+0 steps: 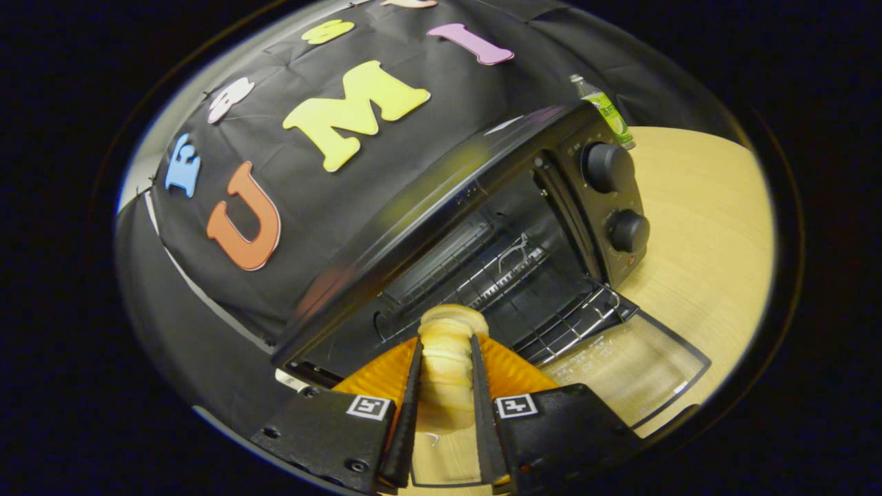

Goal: Open the toaster oven, put the food inside, and close the toaster oven door.

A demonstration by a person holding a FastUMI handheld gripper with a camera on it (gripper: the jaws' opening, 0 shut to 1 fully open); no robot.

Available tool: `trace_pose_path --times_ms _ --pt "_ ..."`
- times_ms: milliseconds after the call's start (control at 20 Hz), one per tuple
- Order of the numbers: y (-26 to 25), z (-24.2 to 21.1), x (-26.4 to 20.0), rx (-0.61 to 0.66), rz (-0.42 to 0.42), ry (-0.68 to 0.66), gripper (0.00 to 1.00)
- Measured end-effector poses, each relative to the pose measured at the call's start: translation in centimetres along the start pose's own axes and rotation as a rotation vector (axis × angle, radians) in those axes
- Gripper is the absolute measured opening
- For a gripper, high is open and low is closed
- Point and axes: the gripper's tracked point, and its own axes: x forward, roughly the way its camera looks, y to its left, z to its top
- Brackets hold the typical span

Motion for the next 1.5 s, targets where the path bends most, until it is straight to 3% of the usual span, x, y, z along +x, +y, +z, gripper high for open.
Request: trace_pose_path --times_ms 400,550,850,1300,1500 --pt "0.2 0.7 4.3 -0.057 -0.059 -0.063 0.43" --pt "0.5 0.7 4.8 -0.060 -0.056 -0.067 0.48" --pt "1.8 1.0 3.2 -0.146 -0.055 -0.099 1.00" --pt "2.7 -0.2 -2.1 -0.234 -0.001 -0.120 1.00" --pt "3.0 -1.4 -7.3 -0.286 0.040 -0.110 1.00"
